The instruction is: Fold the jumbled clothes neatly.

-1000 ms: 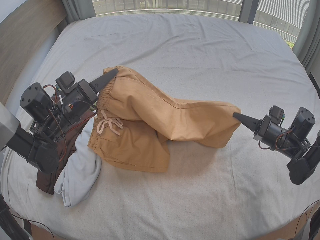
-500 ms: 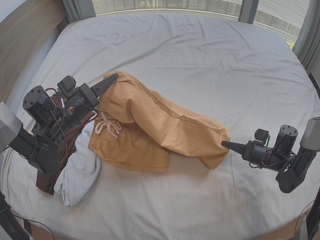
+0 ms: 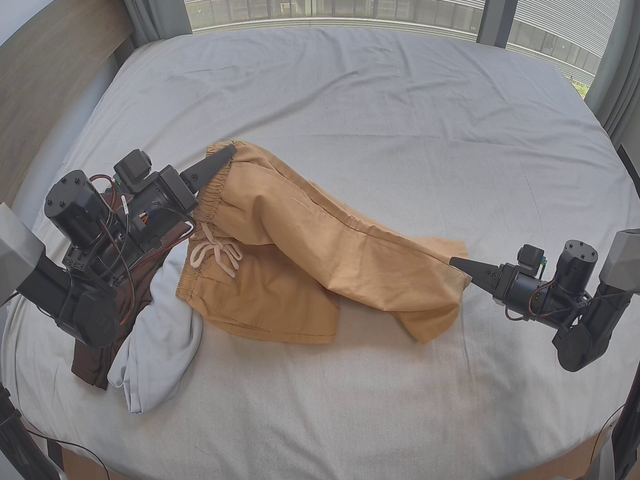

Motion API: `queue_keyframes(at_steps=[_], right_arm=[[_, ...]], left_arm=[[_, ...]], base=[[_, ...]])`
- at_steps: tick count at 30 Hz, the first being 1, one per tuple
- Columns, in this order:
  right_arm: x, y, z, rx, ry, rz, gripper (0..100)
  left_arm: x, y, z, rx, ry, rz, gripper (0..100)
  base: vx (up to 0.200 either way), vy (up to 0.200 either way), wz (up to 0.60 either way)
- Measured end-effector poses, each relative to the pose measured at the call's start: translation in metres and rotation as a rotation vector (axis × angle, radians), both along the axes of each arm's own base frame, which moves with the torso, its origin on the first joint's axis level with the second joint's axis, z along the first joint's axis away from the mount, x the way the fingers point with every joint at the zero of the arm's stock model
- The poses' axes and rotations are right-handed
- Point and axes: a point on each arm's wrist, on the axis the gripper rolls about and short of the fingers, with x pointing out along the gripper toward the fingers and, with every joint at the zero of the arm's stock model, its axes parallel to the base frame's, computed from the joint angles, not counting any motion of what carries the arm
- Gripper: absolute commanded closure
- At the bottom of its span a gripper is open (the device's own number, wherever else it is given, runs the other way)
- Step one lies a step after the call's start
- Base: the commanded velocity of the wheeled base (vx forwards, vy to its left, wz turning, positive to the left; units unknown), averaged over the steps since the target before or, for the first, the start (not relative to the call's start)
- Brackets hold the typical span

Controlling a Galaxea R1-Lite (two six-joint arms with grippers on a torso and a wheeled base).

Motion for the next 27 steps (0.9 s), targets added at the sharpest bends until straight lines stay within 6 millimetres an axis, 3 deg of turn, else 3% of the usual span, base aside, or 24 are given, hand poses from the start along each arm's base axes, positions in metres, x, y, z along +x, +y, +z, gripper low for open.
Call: queue_keyframes(at_steps=[9,18,27], right_arm=[[0.011,0.0,-0.004,0.021,0.014,-0.005,0],[0.009,0.016,-0.011,0.018,0.031,0.046,0],[0.002,0.029,0.006,0.025,-0.021,0.09,0]], left_arm=[[-0.001,-0.001,0.003,-0.002,-0.007,-0.004,100],[-0.002,-0.001,0.003,-0.003,-0.008,-0.005,100],[-0.001,-0.001,0.002,-0.002,-0.005,-0.003,100]], base=[[0.0,0.0,0.0],[0.0,0.0,0.0],[0.0,0.0,0.0]])
